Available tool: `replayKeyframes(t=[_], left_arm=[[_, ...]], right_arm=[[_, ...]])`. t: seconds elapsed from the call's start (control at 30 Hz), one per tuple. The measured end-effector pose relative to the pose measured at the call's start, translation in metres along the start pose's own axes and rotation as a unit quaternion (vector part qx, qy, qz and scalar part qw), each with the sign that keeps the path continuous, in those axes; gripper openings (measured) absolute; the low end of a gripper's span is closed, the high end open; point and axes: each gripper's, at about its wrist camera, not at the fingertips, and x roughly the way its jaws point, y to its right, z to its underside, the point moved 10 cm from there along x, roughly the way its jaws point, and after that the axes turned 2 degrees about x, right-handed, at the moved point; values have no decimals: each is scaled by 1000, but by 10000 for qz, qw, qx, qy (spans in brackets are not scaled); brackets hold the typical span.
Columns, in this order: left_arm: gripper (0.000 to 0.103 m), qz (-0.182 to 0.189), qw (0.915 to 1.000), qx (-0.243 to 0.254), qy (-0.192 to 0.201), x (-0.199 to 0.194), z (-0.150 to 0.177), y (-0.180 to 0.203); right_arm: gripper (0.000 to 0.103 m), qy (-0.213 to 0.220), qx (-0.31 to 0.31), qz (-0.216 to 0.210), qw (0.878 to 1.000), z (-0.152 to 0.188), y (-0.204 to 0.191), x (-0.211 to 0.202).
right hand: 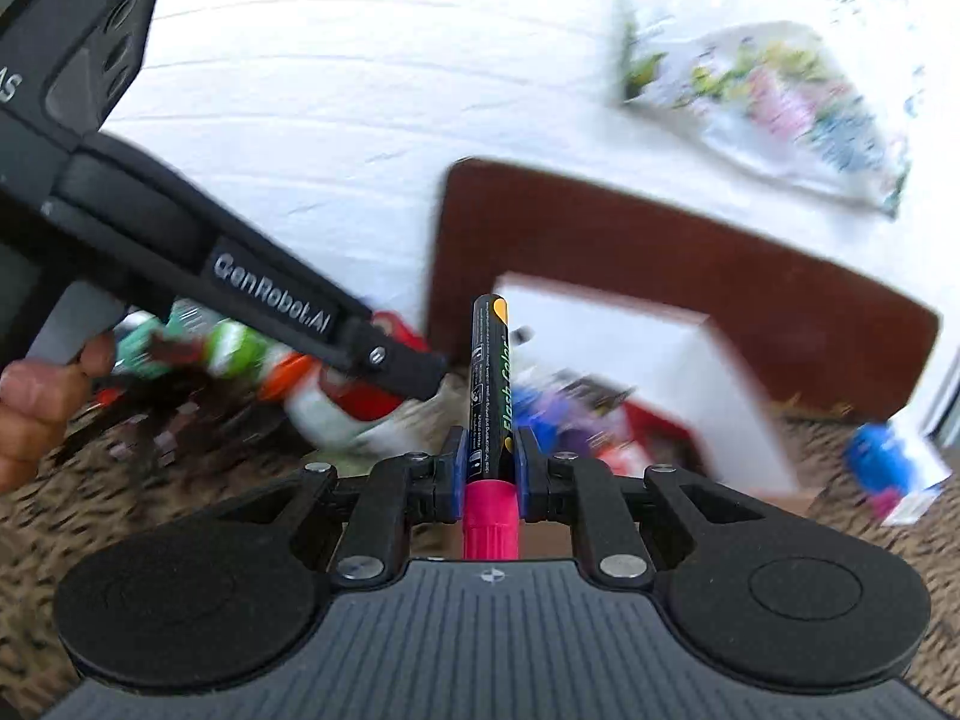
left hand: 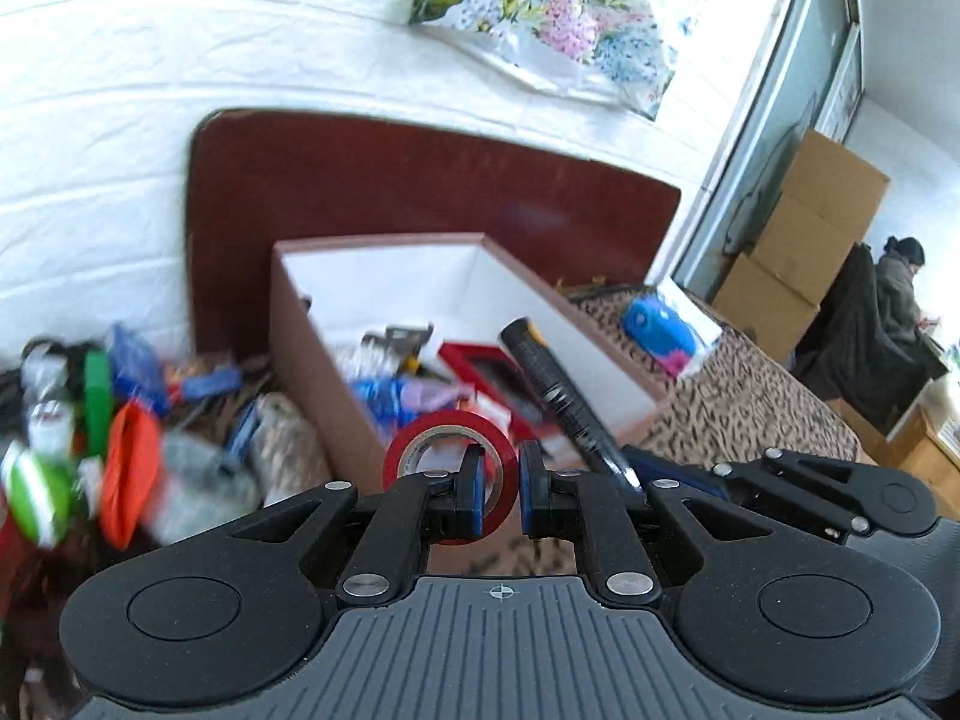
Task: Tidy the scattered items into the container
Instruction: 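Lower the tape roll and marker into the box and open both tools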
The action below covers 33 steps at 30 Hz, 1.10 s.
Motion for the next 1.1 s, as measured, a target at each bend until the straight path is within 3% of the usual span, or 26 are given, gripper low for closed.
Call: replayKeyframes(t=[0.2, 0.53, 0.57, 0.6, 0.63, 0.67, 0.7, 0.73, 0.77, 0.8, 0.83, 0.87, 0.9, 1.1], left_arm=[[7, -95, 9998, -49, -155, 58, -29, -1], [7, -192, 9980, -141, -584, 150, -37, -23], [7, -203, 9978, -150, -616, 158, -39, -25], [13, -215, 9975, -135, -657, 165, -40, -26], [33, -243, 9972, -133, -689, 170, -41, -28], [36, -304, 9971, -174, -670, 173, -42, -31], [57, -379, 9972, -243, -596, 172, -42, -34], [85, -383, 9976, -309, -488, 169, -44, -37], [96, -379, 9979, -373, -360, 164, -46, -39], [103, -406, 9980, -437, -199, 158, -48, -41], [103, -445, 9979, -472, -51, 152, -51, -43], [103, -447, 9979, -459, 0, 147, -52, -42], [103, -423, 9982, -415, -37, 145, -53, -41], [103, -405, 9984, -333, -230, 126, -43, -33]], right_arm=[[18, -172, 152, 327, 9992, -17, 56, 54], [17, -1065, 428, 535, 9920, 18, 113, 139], [8, -1102, 424, 575, 9913, 19, 117, 145], [5, -1126, 421, 608, 9909, 18, 122, 152], [5, -1135, 447, 637, 9905, 16, 126, 158], [5, -1136, 471, 654, 9902, 14, 130, 164], [6, -1142, 461, 669, 9901, 13, 131, 167], [7, -1146, 453, 697, 9899, 12, 133, 170], [16, -1101, 448, 714, 9903, 10, 134, 170], [36, -1025, 443, 728, 9911, 8, 134, 167], [49, -932, 426, 750, 9919, 7, 133, 164], [71, -830, 390, 813, 9925, 6, 132, 159], [79, -762, 348, 894, 9925, 4, 132, 157], [98, -808, 121, 911, 9925, 8, 117, 143]])
